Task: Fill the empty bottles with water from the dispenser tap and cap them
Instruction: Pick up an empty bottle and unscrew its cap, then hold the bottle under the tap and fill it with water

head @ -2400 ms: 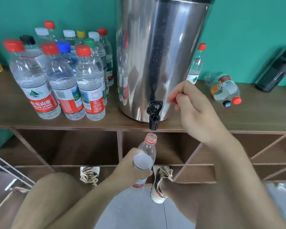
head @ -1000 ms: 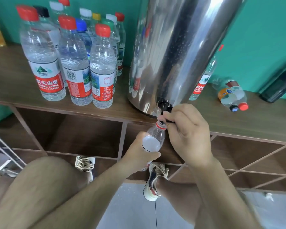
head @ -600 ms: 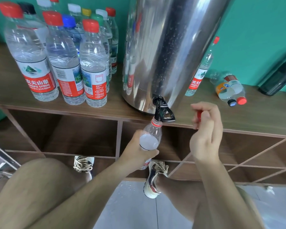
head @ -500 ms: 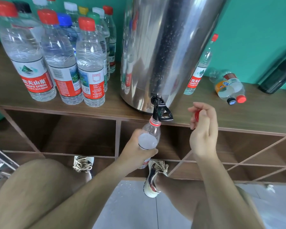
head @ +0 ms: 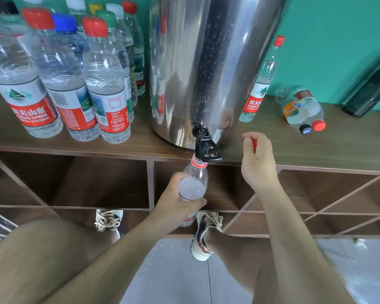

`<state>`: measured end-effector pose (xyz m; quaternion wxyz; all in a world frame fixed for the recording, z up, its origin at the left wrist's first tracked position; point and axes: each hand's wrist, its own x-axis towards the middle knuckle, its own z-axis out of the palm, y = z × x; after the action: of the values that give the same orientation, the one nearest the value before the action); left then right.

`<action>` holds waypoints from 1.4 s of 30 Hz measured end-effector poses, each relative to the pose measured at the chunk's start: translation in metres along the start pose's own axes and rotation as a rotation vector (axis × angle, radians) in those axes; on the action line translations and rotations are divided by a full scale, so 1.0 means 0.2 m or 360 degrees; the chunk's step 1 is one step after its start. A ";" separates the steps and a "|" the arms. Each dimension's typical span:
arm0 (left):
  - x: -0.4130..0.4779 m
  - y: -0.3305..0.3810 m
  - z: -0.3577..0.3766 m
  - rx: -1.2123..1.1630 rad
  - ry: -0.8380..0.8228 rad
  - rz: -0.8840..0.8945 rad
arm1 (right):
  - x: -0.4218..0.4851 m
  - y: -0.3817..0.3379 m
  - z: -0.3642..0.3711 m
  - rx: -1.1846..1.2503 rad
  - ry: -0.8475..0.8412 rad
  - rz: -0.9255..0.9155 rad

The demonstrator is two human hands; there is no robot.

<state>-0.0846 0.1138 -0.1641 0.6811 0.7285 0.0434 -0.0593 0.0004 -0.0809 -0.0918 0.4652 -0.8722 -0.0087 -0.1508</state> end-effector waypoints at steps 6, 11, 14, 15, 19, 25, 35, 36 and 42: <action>0.00 -0.01 -0.01 0.0012 -0.0002 0.0005 | 0.03 0.05 -0.02 -0.0122 -0.0023 -0.0008; 0.00 0.00 0.00 0.0069 -0.0013 -0.0001 | 0.04 0.08 -0.03 -0.0374 0.0069 -0.0101; 0.01 -0.01 0.00 0.0103 -0.0020 -0.0003 | 0.06 0.13 -0.03 -0.0664 0.0035 -0.0131; 0.01 -0.01 0.00 0.0107 -0.0019 -0.0005 | 0.06 0.14 -0.03 -0.0716 -0.0001 -0.0102; 0.01 -0.02 0.00 0.0104 -0.0018 -0.0005 | 0.07 0.16 -0.04 -0.0814 -0.0090 0.0008; 0.01 -0.02 0.00 0.0140 -0.0021 0.0002 | -0.04 0.06 -0.02 -0.0249 0.0518 -0.0414; 0.04 -0.03 0.02 0.0106 -0.0019 0.0088 | -0.31 -0.29 0.12 0.0176 0.0244 -0.1178; 0.04 -0.04 0.02 0.0092 -0.0020 0.0071 | -0.31 -0.28 0.12 0.0190 0.0253 -0.1181; 0.03 -0.05 0.00 0.0068 0.0025 -0.0006 | -0.25 -0.24 0.05 0.0223 0.0233 -0.1251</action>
<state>-0.0791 0.1140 -0.1742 0.6649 0.7432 0.0489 -0.0557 -0.0532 -0.0392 -0.0717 0.4297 -0.7556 -0.3187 -0.3779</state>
